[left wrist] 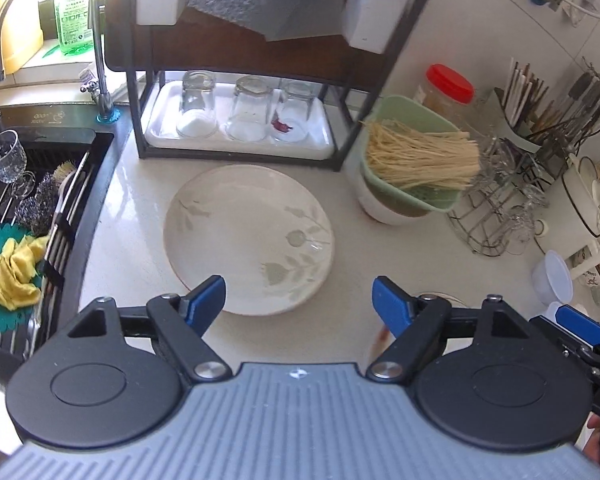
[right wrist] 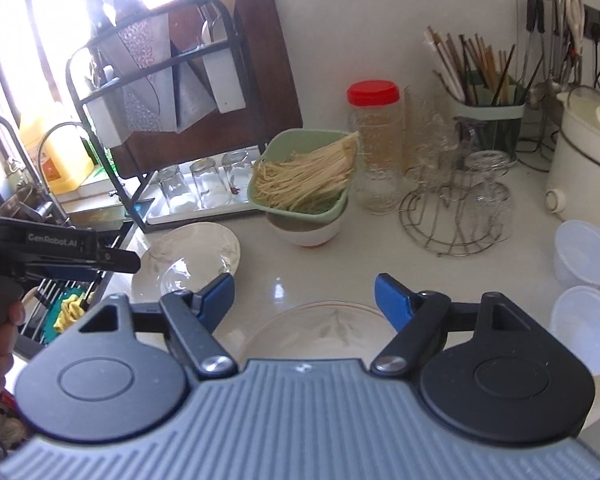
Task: Organize plates and bowls
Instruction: 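Move both grippers to the small leaf-pattern plate rim and close them, then lift the small leaf-pattern plate with both grippers and carry it toward the stack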
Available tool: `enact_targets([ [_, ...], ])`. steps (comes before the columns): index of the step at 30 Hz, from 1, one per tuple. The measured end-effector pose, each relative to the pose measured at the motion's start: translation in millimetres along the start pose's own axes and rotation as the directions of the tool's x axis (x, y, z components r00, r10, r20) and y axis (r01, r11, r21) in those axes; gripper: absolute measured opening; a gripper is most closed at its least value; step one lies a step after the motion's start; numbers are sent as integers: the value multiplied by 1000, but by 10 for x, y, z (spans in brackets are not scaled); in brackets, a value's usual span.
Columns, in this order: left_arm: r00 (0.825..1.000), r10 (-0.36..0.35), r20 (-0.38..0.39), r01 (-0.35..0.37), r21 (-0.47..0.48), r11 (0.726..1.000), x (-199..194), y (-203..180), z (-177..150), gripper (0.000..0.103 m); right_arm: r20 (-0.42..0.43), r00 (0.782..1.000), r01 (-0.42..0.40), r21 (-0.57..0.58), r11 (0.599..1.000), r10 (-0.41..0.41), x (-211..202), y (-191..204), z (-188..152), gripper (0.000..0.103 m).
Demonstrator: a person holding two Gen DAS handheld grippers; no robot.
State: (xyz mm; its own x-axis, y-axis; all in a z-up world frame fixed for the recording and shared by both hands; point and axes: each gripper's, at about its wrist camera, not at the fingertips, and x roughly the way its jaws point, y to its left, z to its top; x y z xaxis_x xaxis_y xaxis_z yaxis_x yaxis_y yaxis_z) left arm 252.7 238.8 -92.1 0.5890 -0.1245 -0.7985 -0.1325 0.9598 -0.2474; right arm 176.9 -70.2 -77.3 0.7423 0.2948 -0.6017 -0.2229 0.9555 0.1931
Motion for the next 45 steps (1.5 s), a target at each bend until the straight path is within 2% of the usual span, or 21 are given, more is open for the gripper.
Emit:
enact_targets([
  [9, 999, -13, -34, 13, -7, 1000, 358, 587, 192, 84, -61, 998, 26, 13, 1000, -26, 531, 312, -9, 79],
  [18, 998, 11, -62, -13, -39, 999, 710, 1042, 380, 84, -106, 994, -18, 36, 999, 21, 982, 473, 32, 78],
  [21, 997, 7, -71, -10, -42, 999, 802, 1137, 433, 84, -116, 991, -64, 38, 997, 68, 1130, 538, 55, 77],
  [25, 996, 4, -85, -8, -38, 999, 975, 1246, 498, 83, -143, 986, -84, 38, 996, 89, 1366, 608, 112, 75],
  [28, 994, -7, -106, 3, -40, 999, 1153, 1318, 529, 82, -178, 979, -89, 51, 995, 97, 1606, 657, 142, 66],
  [36, 985, -22, -172, 24, 11, 1000, 1557, 1316, 602, 62, -238, 967, -72, 106, 992, 96, 2162, 664, 199, 61],
  [37, 983, -14, -183, 18, 17, 1000, 1591, 1307, 611, 61, -241, 967, -66, 97, 993, 88, 2215, 663, 186, 59],
  [39, 982, 2, -191, 8, 47, 999, 1633, 1261, 638, 48, -260, 963, -50, 82, 995, 70, 2308, 674, 161, 52],
  [42, 979, 8, -203, 8, 77, 997, 1679, 1209, 662, 36, -305, 952, -12, 63, 998, 31, 2408, 692, 128, 42],
  [44, 978, -10, -206, 24, 66, 998, 1692, 1205, 669, 29, -314, 948, -24, 74, 997, 46, 2425, 675, 114, 39],
  [45, 979, -7, -205, 20, 65, 998, 1692, 1193, 668, 29, -318, 947, -31, 77, 997, 54, 2428, 674, 116, 35],
])
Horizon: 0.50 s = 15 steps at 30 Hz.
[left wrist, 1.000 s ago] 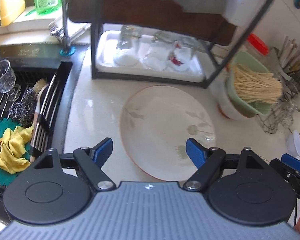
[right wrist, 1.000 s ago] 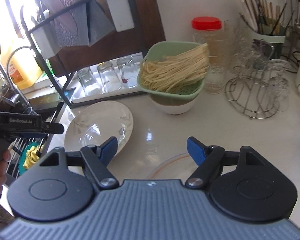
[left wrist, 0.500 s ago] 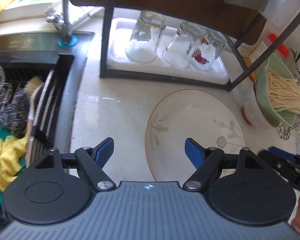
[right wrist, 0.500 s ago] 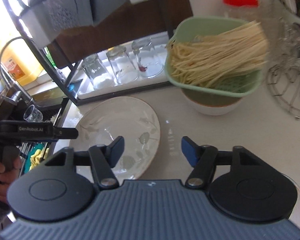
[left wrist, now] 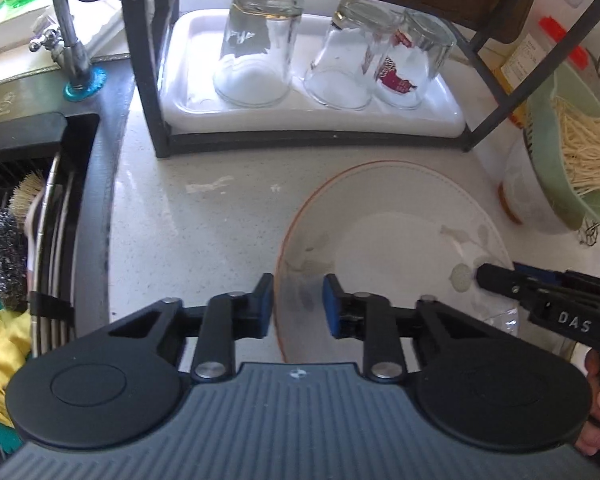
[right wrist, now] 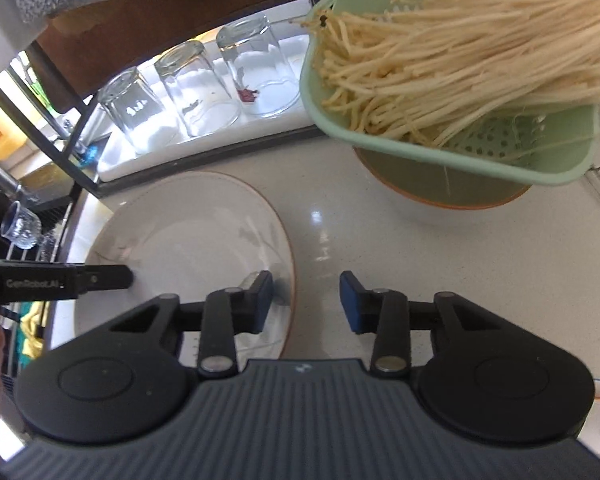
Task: Organize plates and bowls
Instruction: 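Lift the small leaf-pattern plate with both grippers and carry it toward the stack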
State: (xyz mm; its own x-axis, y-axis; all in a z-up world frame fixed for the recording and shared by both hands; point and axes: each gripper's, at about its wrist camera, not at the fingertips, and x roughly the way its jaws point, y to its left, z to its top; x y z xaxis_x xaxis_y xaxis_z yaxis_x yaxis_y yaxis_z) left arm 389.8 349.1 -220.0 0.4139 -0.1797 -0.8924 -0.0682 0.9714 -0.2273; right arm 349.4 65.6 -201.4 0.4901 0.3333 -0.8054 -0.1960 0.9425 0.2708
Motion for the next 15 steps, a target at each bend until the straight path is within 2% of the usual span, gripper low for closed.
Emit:
enact_targets([
  [3, 1000, -2, 3, 2, -17, 1000, 16, 5, 22, 28, -8, 999, -31, -11, 999, 31, 11, 13, 12, 24],
  [5, 1000, -7, 1, 7, -31, 999, 18, 21, 30, 27, -21, 999, -38, 4, 999, 38, 25, 17, 5, 20],
  [11, 1000, -8, -24, 7, -46, 999, -6, 16, 63, 23, -39, 997, -66, 44, 997, 68, 2, -25, -5, 19],
  [15, 997, -62, -44, 58, -93, 994, -40, 69, 45, 22, -50, 994, -94, 76, 993, 98, -43, -106, -48, 18],
])
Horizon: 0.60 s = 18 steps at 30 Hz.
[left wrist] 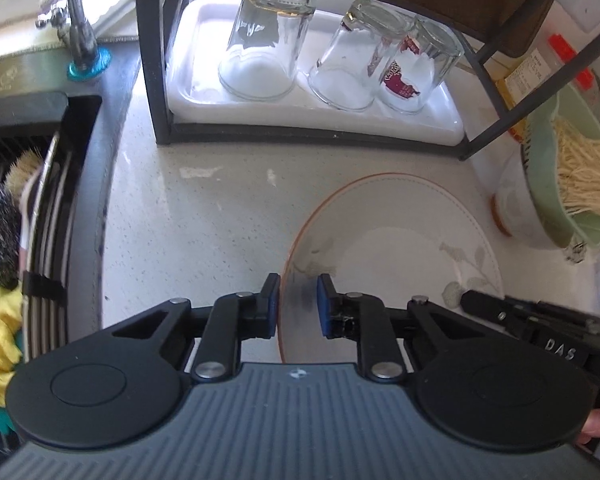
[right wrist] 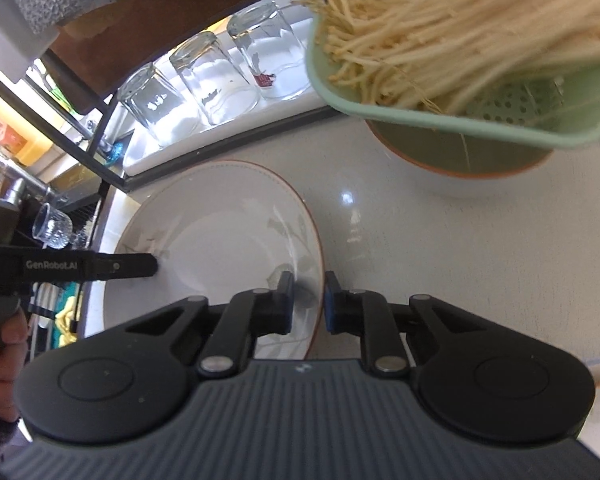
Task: Organize plates and bowls
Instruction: 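Lift the small leaf-pattern plate with both grippers and carry it toward the stack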
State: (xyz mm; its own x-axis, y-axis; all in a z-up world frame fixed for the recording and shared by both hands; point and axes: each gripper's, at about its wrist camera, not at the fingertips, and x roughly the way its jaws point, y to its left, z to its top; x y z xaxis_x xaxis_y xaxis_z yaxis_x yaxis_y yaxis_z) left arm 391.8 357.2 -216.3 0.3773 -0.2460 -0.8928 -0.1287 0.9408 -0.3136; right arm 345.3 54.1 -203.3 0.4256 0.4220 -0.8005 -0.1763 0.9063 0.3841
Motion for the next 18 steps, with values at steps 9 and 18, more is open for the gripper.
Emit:
enact_targets([
  [9, 995, -96, -30, 95, -54, 994, -174, 13, -152, 22, 4, 998, -66, 32, 997, 65, -213, -106, -133, 18],
  [18, 985, -172, -10, 171, -61, 983, -465, -112, -356, 22, 39, 997, -67, 0, 998, 67, -578, -153, -270, 18],
])
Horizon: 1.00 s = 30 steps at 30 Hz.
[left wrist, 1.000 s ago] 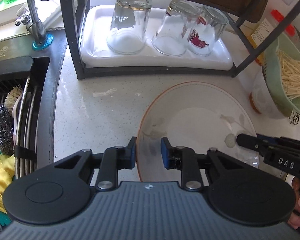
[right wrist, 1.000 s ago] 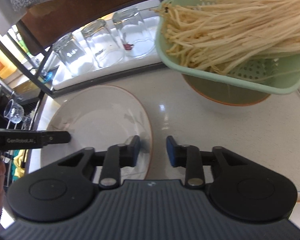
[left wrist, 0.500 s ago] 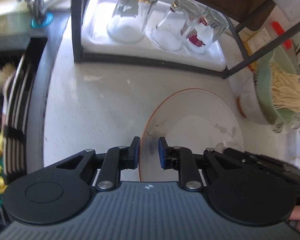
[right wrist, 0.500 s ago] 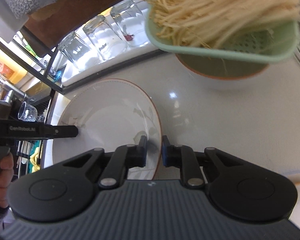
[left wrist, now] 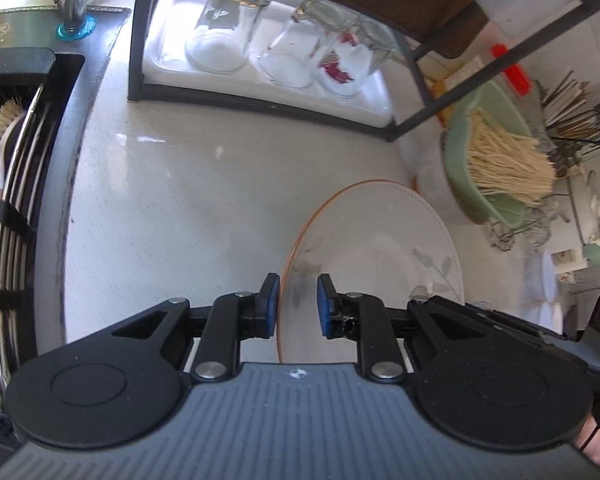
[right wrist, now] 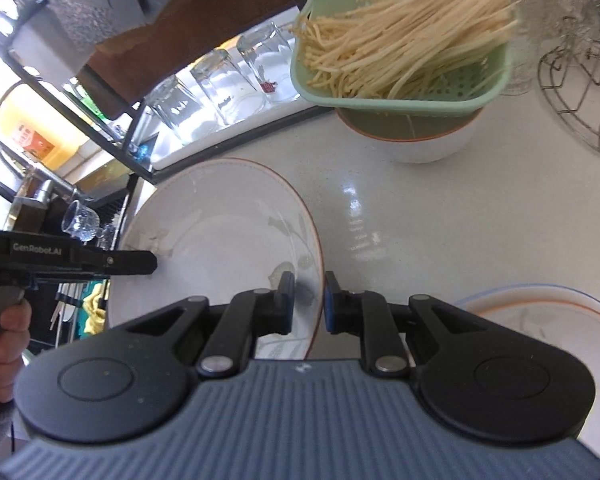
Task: Organize plates and bowls
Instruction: 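Lift the small leaf-pattern plate with both grippers and carry it toward the stack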
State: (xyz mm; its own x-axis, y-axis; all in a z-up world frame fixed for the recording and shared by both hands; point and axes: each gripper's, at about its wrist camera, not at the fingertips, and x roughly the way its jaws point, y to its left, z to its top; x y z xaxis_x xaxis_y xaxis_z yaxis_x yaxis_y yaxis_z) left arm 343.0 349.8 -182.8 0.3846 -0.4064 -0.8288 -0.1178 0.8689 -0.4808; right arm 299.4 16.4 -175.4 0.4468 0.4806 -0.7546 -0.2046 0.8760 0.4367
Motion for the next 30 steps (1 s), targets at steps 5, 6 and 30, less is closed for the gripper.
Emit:
enact_targets([
  [5, 998, -58, 28, 59, -28, 998, -150, -170, -135, 22, 40, 999, -9, -9, 1000, 9, -257, -103, -35, 18],
  [6, 998, -61, 33, 62, -27, 998, -170, -228, -168, 22, 50, 999, -15, -6, 1000, 15, -314, -136, -50, 18],
  [30, 999, 3, 33, -1, -48, 999, 212, -1319, -904, 22, 97, 992, -87, 87, 992, 79, -1003, -1214, -596, 18],
])
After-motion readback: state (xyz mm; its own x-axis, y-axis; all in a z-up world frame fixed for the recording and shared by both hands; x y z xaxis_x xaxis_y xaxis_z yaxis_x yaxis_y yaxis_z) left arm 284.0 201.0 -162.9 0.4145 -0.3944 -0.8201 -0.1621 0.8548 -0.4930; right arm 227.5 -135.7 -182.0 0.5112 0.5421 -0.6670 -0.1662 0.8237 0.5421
